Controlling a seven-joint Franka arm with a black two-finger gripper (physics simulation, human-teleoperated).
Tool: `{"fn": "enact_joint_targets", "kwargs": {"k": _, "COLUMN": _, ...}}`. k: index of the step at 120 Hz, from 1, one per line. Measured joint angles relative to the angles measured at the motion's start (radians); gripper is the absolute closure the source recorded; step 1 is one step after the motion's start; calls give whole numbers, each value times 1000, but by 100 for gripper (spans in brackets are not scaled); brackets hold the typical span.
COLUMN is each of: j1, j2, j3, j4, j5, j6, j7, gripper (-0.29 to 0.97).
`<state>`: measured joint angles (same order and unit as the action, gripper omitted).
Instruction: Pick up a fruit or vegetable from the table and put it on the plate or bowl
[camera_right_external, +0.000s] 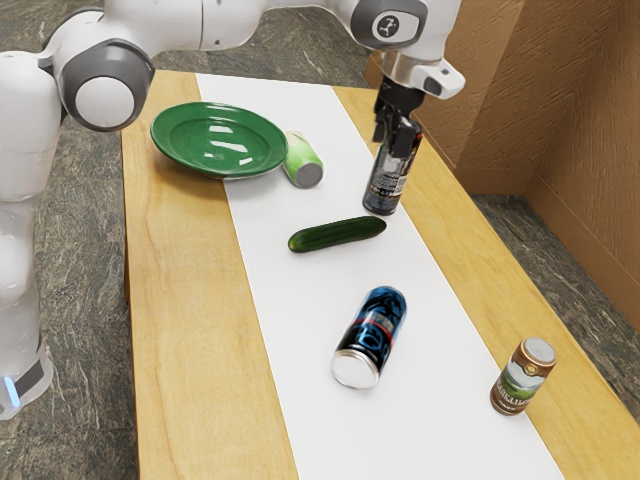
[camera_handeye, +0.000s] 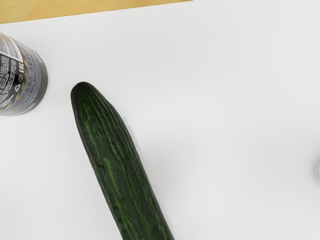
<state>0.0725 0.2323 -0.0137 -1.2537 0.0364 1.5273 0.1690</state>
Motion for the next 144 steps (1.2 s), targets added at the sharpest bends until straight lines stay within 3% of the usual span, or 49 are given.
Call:
{"fn": "enact_joint_targets", "kwargs": {"k": 58, "j1": -14, "j2": -3, "j3": -5, "j4": -15, "j5": 28, "j6": 16, "j7": -42, "gripper": 0}}
{"fn": "enact_joint_targets", "kwargs": {"k": 86, "j1": -11, "j2": -1, "j3": -2, "j4": -28, "j5": -15, "j6": -23, "j7": -153, "gripper": 0}}
{"fn": "enact_joint_targets", "kwargs": {"k": 106, "j1": -9, "j2": -25, "j3": 26, "j4": -137, "j5": -45, "j6": -39, "j7": -218, "gripper": 0}}
{"fn": "enact_joint_targets", "kwargs": {"k": 121, "j1": -8, "j2": -72, "j3": 55, "j4": -276, "j5": -62, "j6": 6, "j7": -255, "gripper": 0}}
{"fn": "enact_joint_targets", "kwargs": {"k": 144, "j1": -11, "j2": -80, "j3": 76, "j4": -371, "j5": -84, "j6": 78, "j7": -296, "gripper": 0}}
